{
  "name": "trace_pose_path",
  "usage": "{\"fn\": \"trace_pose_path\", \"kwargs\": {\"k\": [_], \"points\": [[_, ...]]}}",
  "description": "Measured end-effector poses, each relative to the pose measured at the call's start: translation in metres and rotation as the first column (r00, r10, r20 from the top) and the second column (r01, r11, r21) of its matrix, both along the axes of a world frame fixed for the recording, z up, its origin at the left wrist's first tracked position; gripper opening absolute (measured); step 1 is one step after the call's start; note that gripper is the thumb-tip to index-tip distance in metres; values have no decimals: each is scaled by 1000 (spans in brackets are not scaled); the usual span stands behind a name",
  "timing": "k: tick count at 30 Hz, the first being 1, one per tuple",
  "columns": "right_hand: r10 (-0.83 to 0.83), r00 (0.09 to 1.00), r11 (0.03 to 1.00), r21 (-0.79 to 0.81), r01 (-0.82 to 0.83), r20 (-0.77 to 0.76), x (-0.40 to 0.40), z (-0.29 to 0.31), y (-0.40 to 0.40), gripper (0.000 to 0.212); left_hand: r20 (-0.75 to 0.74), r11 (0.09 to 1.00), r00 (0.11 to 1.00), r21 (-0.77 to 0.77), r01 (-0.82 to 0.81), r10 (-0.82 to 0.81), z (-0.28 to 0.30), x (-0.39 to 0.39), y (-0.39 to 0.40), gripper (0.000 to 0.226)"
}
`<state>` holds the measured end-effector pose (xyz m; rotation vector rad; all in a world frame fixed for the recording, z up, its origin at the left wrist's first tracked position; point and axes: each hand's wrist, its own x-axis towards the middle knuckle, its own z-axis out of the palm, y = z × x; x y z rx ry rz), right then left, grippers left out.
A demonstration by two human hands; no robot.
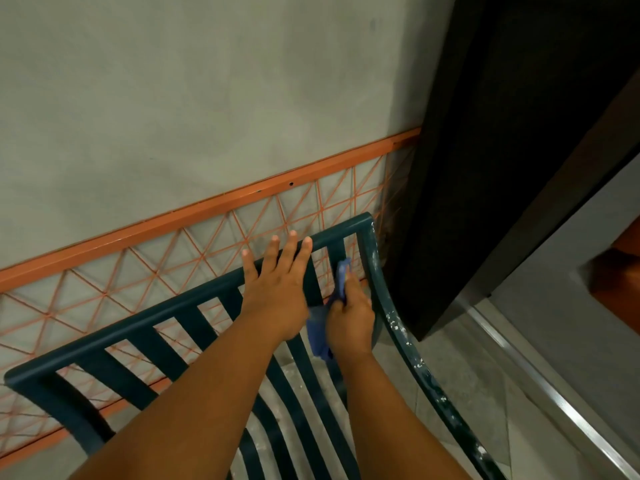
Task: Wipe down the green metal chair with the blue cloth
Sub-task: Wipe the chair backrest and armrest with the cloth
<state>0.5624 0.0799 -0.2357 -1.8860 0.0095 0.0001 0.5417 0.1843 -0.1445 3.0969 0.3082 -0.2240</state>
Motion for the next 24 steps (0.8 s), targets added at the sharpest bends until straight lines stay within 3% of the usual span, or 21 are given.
{"fn": "trace_pose_path", "kwargs": {"k": [5, 8, 10, 13, 15, 18, 22, 23, 24], "points": [[-156, 960, 988, 38, 151, 232, 29, 60, -17, 62, 92, 999, 996, -29, 26, -23, 4, 14, -8, 85], [-109, 951, 985, -97, 142, 289, 55, 83, -28, 64, 61, 989, 988, -36, 141, -139, 6, 32, -13, 86], [-15, 953, 958, -269, 101, 303, 70, 91, -33, 67, -3, 981, 983, -77, 180, -181, 7, 43, -13, 83], [296, 933, 767, -634, -105, 204, 82, 88, -35, 73, -21, 973, 979, -111, 200, -203, 7, 53, -8, 80], [436, 888, 643, -742, -190, 150, 90, 82, -39, 73, -22, 969, 979, -148, 198, -203, 7, 53, -6, 77], [388, 907, 669, -727, -155, 164, 101, 85, -38, 66, -2, 966, 979, -164, 201, -205, 7, 53, -6, 76], [367, 928, 441, -867, -234, -64, 116, 108, -20, 44, -10, 964, 981, -184, 190, -195, 5, 55, -3, 77], [390, 915, 429, -859, -280, -103, 121, 113, -20, 38, -7, 965, 981, -181, 191, -195, 5, 55, -3, 77], [399, 905, 479, -808, -342, -147, 126, 119, -23, 32, -5, 965, 981, -179, 192, -196, 5, 55, -3, 77]]}}
